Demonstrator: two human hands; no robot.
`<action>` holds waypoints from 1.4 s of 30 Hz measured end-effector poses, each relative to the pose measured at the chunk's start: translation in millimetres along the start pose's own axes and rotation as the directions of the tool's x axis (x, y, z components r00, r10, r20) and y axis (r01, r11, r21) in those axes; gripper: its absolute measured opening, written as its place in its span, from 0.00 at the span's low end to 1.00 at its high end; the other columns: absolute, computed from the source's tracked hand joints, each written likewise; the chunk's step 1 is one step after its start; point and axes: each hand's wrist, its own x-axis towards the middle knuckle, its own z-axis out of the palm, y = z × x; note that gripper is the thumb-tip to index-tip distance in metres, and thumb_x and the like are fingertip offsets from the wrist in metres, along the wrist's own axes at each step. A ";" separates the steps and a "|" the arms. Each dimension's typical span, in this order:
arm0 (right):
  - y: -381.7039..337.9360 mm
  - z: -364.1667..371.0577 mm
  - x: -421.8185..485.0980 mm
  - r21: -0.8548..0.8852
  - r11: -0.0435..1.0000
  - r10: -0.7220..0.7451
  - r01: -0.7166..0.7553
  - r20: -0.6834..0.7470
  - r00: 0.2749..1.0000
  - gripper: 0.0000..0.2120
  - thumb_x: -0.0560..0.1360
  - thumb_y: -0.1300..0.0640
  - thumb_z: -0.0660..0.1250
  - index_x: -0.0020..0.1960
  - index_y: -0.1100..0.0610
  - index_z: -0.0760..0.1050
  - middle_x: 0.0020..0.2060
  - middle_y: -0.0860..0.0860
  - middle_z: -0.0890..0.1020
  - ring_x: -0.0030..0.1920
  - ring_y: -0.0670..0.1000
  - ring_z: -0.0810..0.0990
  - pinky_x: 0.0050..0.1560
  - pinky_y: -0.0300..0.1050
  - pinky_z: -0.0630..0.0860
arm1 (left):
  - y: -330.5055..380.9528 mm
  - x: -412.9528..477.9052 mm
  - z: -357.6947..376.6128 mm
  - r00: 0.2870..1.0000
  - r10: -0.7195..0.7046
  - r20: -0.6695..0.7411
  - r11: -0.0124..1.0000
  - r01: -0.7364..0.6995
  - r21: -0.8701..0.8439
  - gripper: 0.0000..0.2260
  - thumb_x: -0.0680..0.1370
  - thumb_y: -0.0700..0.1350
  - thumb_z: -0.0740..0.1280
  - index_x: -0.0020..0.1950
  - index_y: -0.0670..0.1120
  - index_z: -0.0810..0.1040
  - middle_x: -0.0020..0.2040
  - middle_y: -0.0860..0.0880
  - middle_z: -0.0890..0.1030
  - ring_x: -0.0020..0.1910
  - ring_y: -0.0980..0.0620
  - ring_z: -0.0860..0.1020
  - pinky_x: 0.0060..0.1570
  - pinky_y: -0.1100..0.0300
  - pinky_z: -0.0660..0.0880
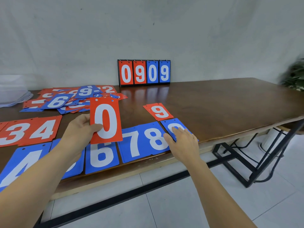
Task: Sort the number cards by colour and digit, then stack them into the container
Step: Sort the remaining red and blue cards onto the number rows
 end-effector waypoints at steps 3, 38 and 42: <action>5.3 -2.5 1.7 -0.025 1.000 0.011 -0.011 0.011 1.000 0.27 0.79 0.39 0.55 0.70 0.54 0.70 0.67 0.50 0.74 0.71 0.54 0.66 0.71 0.56 0.62 | 0.1 -0.9 2.7 1.000 -0.001 0.019 1.000 0.001 0.001 0.19 0.78 0.44 0.69 0.68 0.48 0.72 0.61 0.46 0.79 0.55 0.44 0.80 0.58 0.43 0.76; -121.9 -8.8 16.0 -0.030 0.940 -0.340 0.341 0.040 0.940 0.24 0.80 0.46 0.61 0.73 0.53 0.66 0.65 0.51 0.76 0.64 0.53 0.74 0.62 0.48 0.72 | 7.9 -2.8 -32.6 0.995 -0.023 -0.101 1.000 0.023 0.003 0.17 0.79 0.43 0.67 0.68 0.47 0.72 0.62 0.48 0.78 0.53 0.49 0.79 0.46 0.59 0.74; -153.3 -5.5 32.1 -0.064 0.919 -0.387 0.390 0.052 0.921 0.25 0.80 0.45 0.61 0.74 0.51 0.64 0.69 0.50 0.73 0.67 0.53 0.72 0.64 0.49 0.71 | 13.6 2.1 -53.6 0.986 -0.021 -0.167 1.000 0.020 -0.007 0.17 0.79 0.43 0.67 0.68 0.47 0.72 0.57 0.51 0.79 0.50 0.51 0.78 0.48 0.58 0.75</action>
